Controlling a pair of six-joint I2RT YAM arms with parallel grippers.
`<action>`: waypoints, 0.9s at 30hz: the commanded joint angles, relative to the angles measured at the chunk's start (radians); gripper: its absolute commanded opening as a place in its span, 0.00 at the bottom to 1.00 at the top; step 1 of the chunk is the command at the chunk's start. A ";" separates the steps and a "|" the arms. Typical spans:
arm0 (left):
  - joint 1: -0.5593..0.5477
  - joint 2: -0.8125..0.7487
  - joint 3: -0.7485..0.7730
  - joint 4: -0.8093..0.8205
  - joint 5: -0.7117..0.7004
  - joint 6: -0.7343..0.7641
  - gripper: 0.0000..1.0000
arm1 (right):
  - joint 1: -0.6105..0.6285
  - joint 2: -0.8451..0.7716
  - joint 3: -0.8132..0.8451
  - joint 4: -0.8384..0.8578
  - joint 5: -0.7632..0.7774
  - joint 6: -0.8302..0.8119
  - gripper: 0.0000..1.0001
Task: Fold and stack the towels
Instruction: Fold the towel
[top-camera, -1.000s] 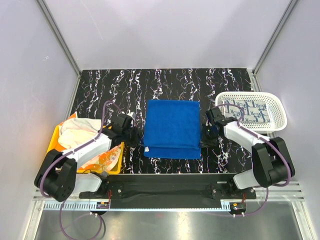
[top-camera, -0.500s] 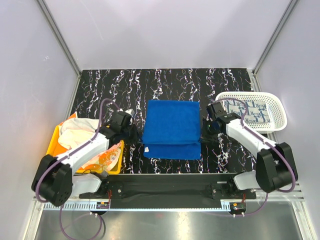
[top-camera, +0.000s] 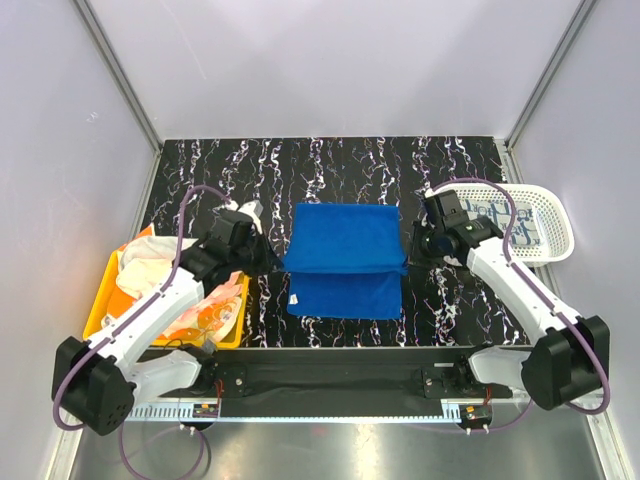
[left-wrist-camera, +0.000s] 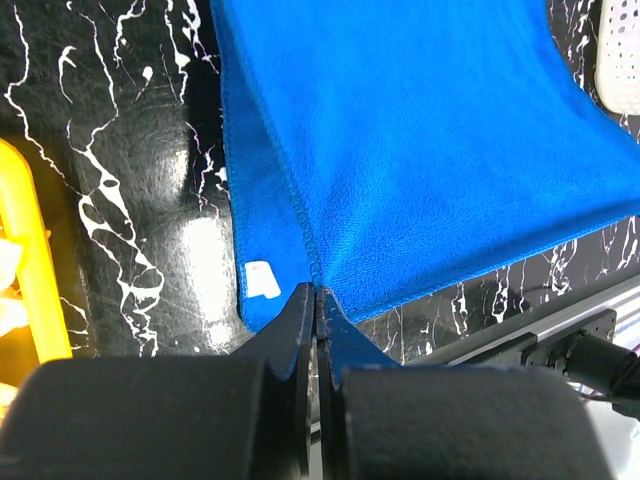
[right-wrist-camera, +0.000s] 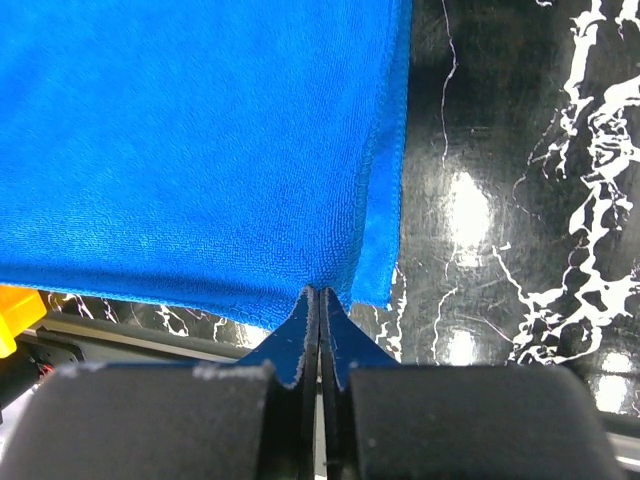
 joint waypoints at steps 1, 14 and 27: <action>-0.001 -0.035 -0.025 -0.004 -0.010 0.007 0.00 | 0.009 -0.050 -0.009 -0.027 0.023 0.001 0.00; -0.017 -0.045 -0.171 0.083 0.025 -0.030 0.00 | 0.009 -0.044 -0.173 0.073 -0.031 0.034 0.00; -0.099 0.069 -0.287 0.216 0.036 -0.088 0.02 | 0.015 -0.002 -0.317 0.202 -0.074 0.113 0.03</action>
